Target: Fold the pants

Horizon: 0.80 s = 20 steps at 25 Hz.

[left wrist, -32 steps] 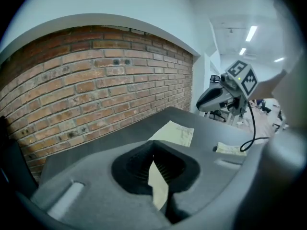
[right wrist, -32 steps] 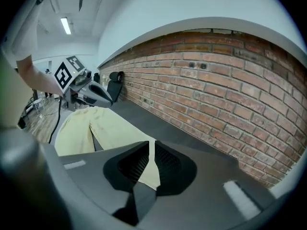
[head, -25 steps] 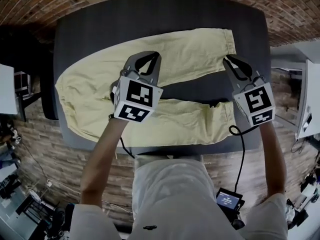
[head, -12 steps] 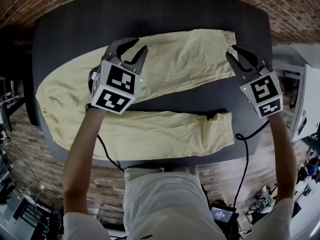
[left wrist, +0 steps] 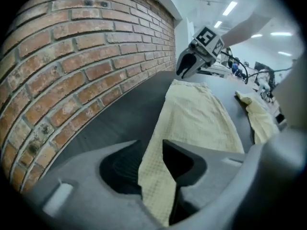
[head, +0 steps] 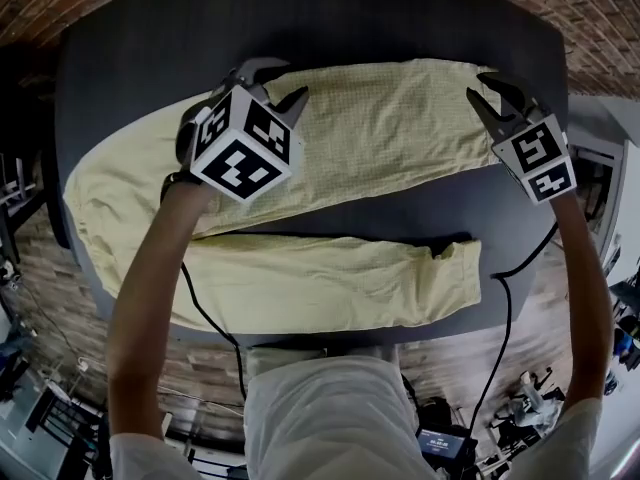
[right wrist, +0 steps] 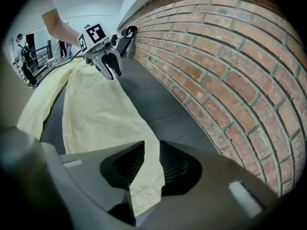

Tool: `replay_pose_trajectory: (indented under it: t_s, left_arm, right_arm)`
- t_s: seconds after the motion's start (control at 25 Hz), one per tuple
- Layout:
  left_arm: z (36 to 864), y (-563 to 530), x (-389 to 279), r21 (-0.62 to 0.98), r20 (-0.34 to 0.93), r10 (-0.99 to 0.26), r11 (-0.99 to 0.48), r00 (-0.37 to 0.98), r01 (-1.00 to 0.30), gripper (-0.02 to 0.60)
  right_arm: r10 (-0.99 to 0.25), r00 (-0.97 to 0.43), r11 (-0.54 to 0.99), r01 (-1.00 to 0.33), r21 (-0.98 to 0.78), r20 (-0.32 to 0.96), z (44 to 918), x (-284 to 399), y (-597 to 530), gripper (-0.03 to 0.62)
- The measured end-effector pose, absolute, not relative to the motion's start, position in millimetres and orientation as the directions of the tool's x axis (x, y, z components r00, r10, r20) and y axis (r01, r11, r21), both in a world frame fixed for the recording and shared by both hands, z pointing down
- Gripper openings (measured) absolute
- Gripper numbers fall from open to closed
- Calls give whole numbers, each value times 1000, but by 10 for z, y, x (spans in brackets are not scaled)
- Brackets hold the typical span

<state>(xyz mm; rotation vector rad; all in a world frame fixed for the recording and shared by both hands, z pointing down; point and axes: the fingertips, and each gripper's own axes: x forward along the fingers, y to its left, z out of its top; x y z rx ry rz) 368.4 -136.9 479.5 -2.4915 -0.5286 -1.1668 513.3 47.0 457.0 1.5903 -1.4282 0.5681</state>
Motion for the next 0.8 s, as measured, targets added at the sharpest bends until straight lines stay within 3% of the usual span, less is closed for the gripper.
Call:
replay_pose_trajectory:
  t_s: [0.2,0.48,0.64,0.8]
  left_arm:
    - [4961,-1455,3712,-155,814,183,-847,552,509,132]
    - [5187,-1431,3649,-107,857,206,-826,472,554,132]
    - [5239,-1411,3641,-68,855,224,-845,468,530,109]
    - [5241,-1411,3601,8,854,257,-877,453,481,64]
  right_arm:
    - [-468,235,64,-953,298,852,4824,5442,439,101]
    - [-344,214,173,-943,285,914,5148,5640,537,120]
    - [-328,187,143,-959,244,926,5197,5699,577,135]
    - [-317,114,83,-986,147,942,5230,5635,581,59]
